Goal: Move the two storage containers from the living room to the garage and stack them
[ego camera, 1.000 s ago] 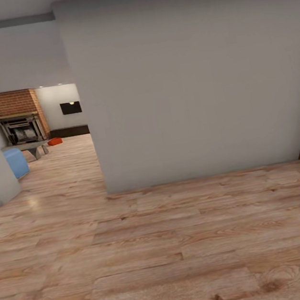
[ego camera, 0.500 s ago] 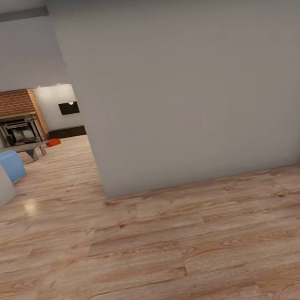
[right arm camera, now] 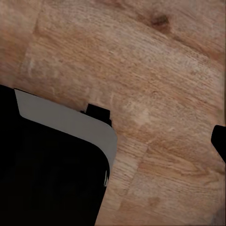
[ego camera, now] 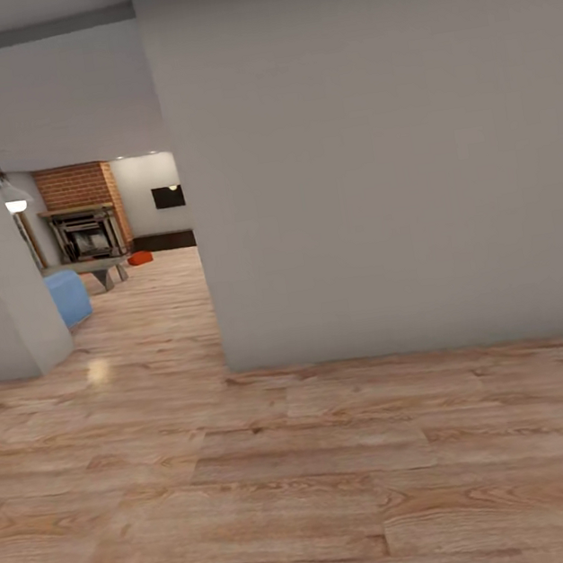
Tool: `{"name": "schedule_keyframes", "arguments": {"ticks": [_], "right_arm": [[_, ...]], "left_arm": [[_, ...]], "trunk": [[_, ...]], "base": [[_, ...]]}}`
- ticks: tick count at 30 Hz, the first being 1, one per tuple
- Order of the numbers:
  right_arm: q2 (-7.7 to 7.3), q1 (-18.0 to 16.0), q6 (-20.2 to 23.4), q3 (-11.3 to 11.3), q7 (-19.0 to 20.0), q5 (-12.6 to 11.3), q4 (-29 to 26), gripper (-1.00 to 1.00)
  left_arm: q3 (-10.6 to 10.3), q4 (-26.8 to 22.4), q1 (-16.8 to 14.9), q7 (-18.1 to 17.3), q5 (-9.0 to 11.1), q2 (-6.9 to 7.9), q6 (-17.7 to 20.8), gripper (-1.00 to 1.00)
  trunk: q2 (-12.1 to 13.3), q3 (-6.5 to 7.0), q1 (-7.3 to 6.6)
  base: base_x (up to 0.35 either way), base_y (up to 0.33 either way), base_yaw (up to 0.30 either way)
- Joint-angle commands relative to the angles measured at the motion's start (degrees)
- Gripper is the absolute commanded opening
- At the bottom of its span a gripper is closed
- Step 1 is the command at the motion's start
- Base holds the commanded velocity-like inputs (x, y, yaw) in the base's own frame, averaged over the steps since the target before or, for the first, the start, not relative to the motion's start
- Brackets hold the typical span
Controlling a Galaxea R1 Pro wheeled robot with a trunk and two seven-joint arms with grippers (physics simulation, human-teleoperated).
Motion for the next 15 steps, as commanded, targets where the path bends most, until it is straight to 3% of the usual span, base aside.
{"name": "schedule_keyframes", "arguments": {"ticks": [1,11,15], "right_arm": [[0.01,-0.1,-0.3,0.0,-0.2,0.5,0.2,1.00],[-0.13,-0.1,-0.3,-0.1,-0.2,0.5,0.2,1.00],[-0.17,-0.1,-0.3,0.0,-0.2,0.7,0.2,1.00]], "left_arm": [[0.4,0.0,0.0,-0.1,0.0,-0.02,-0.1,1.00],[0.4,0.0,0.0,-0.1,0.1,-0.02,-0.1,1.00],[0.4,0.0,0.0,-0.1,0.1,-0.02,-0.1,1.00]], "trunk": [[0.0,-0.06,0.03],[0.0,-0.06,0.03],[0.0,-0.06,0.03]], "base": [[0.323,0.000,0.270],[0.323,0.000,0.268],[0.323,0.000,0.104]]}}
